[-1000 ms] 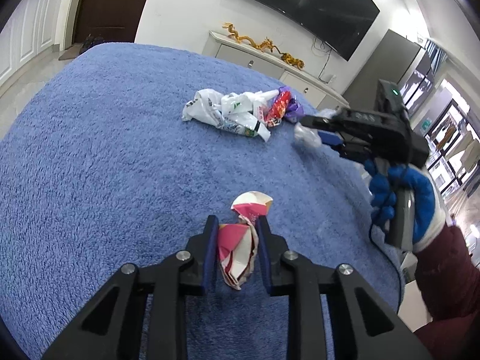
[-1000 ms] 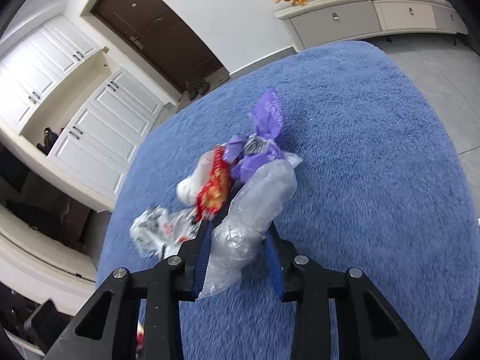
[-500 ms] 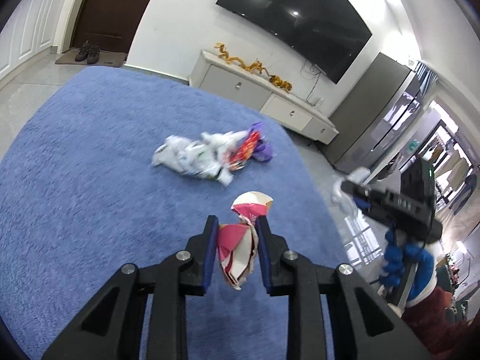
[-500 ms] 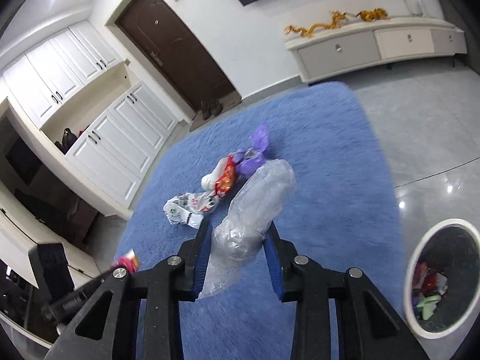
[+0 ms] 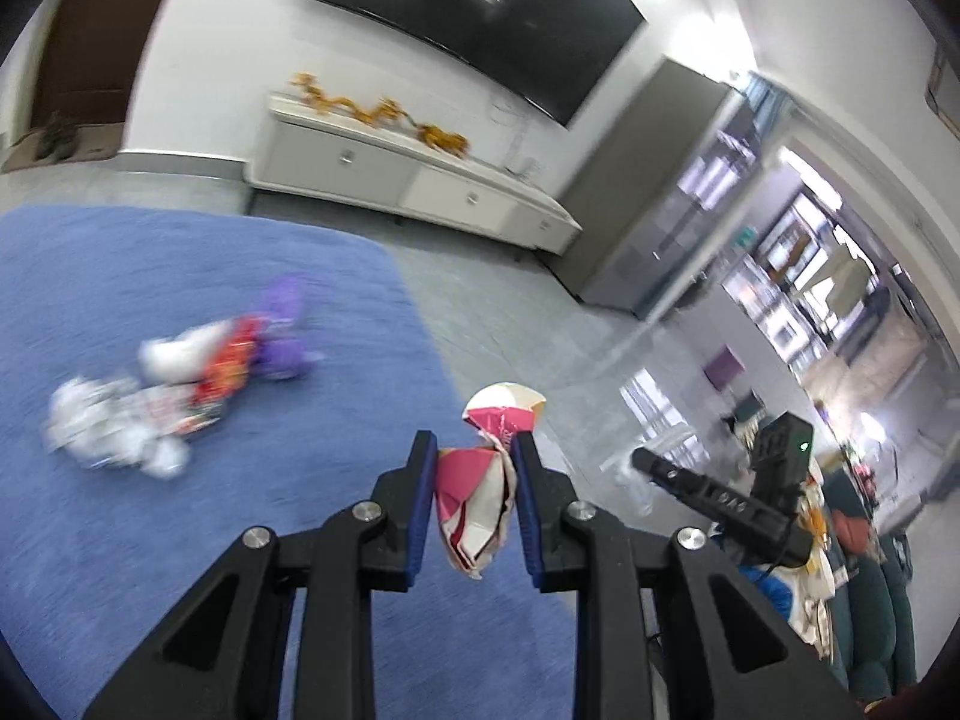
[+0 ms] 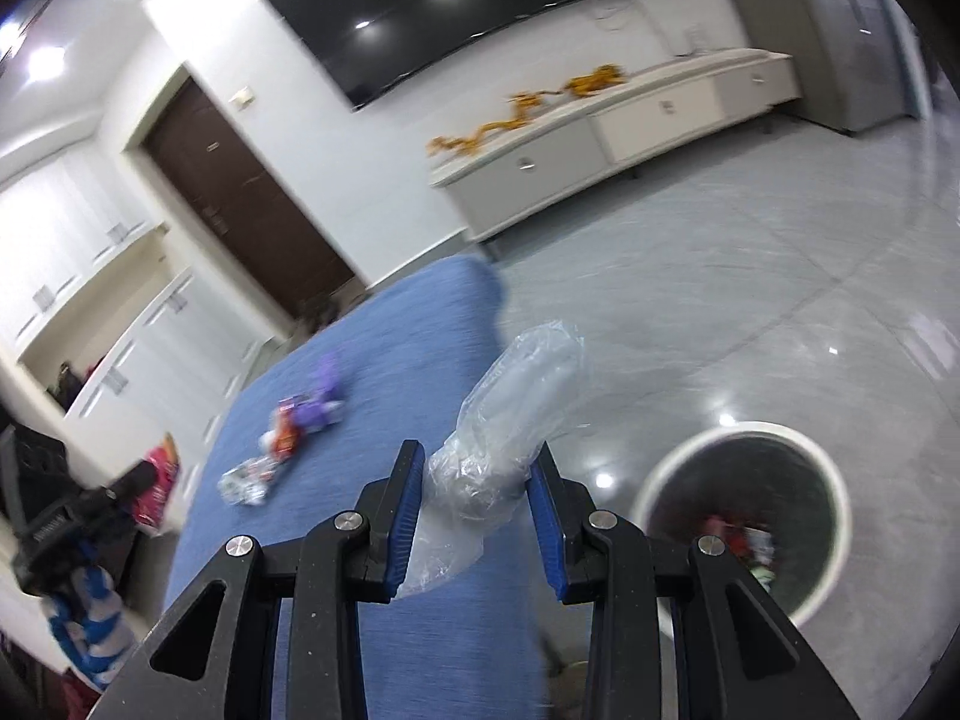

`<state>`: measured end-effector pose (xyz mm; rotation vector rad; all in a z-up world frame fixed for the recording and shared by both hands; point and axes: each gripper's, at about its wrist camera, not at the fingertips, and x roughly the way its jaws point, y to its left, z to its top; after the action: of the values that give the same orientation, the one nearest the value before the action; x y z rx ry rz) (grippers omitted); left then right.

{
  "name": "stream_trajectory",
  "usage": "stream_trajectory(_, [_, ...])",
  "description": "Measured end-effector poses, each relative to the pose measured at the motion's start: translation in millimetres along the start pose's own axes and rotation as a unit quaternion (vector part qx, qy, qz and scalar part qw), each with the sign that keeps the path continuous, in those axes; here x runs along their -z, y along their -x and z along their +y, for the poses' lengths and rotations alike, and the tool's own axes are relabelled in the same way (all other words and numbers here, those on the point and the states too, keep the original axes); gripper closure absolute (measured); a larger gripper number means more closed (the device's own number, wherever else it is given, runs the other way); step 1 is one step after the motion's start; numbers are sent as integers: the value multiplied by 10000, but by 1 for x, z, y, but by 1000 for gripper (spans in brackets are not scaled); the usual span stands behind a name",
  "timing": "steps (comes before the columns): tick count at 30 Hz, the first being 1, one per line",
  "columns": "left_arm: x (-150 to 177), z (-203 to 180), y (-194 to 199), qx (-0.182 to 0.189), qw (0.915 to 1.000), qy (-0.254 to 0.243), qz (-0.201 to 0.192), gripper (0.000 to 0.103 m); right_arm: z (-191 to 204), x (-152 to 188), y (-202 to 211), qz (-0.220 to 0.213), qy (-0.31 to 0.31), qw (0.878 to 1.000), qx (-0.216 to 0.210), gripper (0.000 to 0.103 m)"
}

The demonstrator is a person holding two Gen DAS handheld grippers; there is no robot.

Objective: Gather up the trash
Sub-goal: 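Carry both items over the black bin and open both tools to release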

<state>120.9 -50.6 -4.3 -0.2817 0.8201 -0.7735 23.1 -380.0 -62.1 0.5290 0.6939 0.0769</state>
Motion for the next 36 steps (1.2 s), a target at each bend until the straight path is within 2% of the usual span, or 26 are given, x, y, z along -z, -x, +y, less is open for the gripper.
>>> stream_trajectory(7, [-11, -61, -106, 241, 9958, -405, 781, 79, -77, 6, 5, 16, -550, 9960, 709, 70])
stream_trajectory(11, [-7, -85, -163, 246, 9908, -537, 1216, 79, -115, 9, -2, 150, -855, 9921, 906, 70])
stream_trajectory(20, [5, -98, -262, 77, 9823, -424, 1824, 77, -166, 20, -18, 400, -1252, 9845, 1165, 67])
stream_trajectory(21, [8, -98, -270, 94, 9812, -379, 1892, 72, -169, 20, -20, 423, -1275, 9836, 1205, 67])
stream_trajectory(23, [11, -100, -282, 162, 9789, -294, 2014, 66, -173, 21, -21, 445, -1321, 9823, 1254, 65])
stream_trajectory(25, [13, -99, -297, 263, 9759, -142, 2162, 47, -177, 23, -21, 457, -1382, 9810, 1286, 59])
stream_trajectory(27, [16, -98, -308, 358, 9738, -32, 2246, 46, -182, 23, -22, 446, -1449, 9797, 1311, 51])
stream_trajectory(32, [20, -104, -311, 343, 9727, -78, 2295, 46, -186, 27, -16, 410, -1554, 9777, 1354, 49])
stream_trajectory(36, [17, -107, -285, 178, 9776, -319, 2074, 46, -184, 27, -8, 362, -1571, 9774, 1368, 49])
